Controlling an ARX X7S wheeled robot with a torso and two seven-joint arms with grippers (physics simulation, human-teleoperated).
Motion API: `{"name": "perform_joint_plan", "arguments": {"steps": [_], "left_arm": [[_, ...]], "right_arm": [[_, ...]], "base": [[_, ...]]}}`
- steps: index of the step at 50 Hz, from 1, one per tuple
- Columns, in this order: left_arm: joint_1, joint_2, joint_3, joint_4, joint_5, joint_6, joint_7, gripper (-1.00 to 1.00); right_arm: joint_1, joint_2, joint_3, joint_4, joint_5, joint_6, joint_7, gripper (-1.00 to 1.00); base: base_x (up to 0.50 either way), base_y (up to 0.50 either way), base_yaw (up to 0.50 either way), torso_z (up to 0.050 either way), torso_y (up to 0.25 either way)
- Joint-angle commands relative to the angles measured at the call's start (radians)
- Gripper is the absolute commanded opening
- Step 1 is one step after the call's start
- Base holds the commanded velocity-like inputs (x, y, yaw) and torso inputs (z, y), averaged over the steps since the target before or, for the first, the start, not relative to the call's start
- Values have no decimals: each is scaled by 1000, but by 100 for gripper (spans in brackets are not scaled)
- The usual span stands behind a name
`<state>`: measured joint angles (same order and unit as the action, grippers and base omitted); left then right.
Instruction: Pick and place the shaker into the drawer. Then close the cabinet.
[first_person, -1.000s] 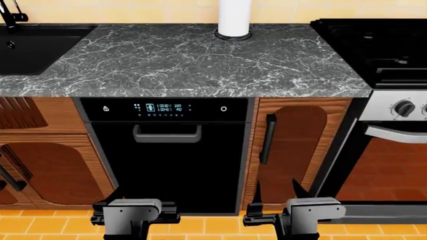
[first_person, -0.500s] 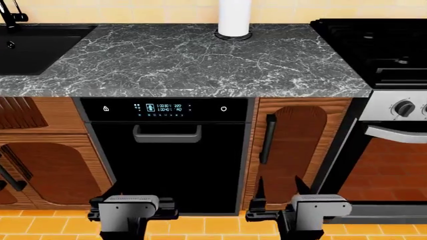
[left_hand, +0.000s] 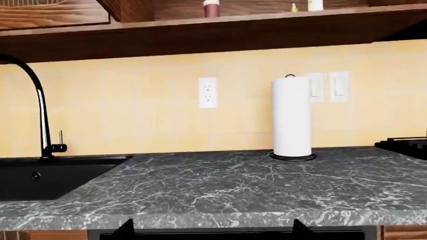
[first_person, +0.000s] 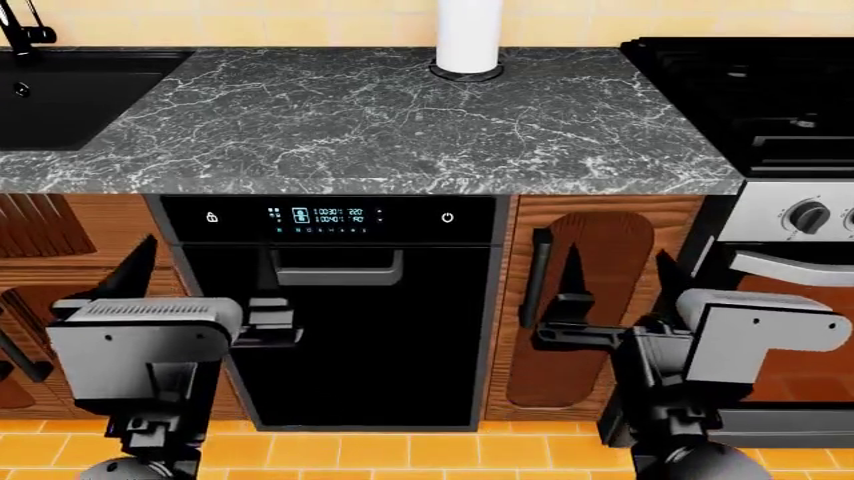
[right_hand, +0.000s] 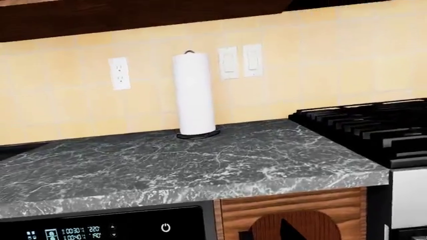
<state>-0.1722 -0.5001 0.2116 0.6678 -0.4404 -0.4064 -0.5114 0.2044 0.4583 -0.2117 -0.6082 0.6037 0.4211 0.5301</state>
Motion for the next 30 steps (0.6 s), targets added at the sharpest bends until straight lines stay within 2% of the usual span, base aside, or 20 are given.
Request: {"name": "perform_joint_plan", "arguments": {"steps": [1,7,12,14,18,21,25,30], "left_arm": [[-51,-73,-74,208,-62,-149,-74,100],[-40,-107,-122,295,-88,-180,-106,100],[-87,-144,-179,370,-178,-247,-147,100],[-138,-223,-165,379,-271,-228,-228,100],[-348,-445,-39,379,-500,-153,-445,100],[-569,-555,70,379,-648,-132,-550,100],[-815,-581,132,375,-809,-196,-615,100],[-994,-557,162,363,-914,-270,-644,100]], "right_arm": [[50,60,69,-216,98,123,96,100],[52,88,112,-293,150,143,130,100],[94,120,151,-367,228,186,182,100],[146,147,180,-407,306,222,230,100],[318,256,189,-438,520,246,384,100],[460,347,144,-438,651,221,490,100],[649,427,70,-437,784,207,594,100],[845,453,27,-425,919,243,669,100]], "base": [[0,0,0,0,0],[0,0,0,0,0],[0,0,0,0,0],[0,0,0,0,0],[0,0,0,0,0],[0,0,0,0,0],[0,0,0,0,0],[0,0,0,0,0]]}}
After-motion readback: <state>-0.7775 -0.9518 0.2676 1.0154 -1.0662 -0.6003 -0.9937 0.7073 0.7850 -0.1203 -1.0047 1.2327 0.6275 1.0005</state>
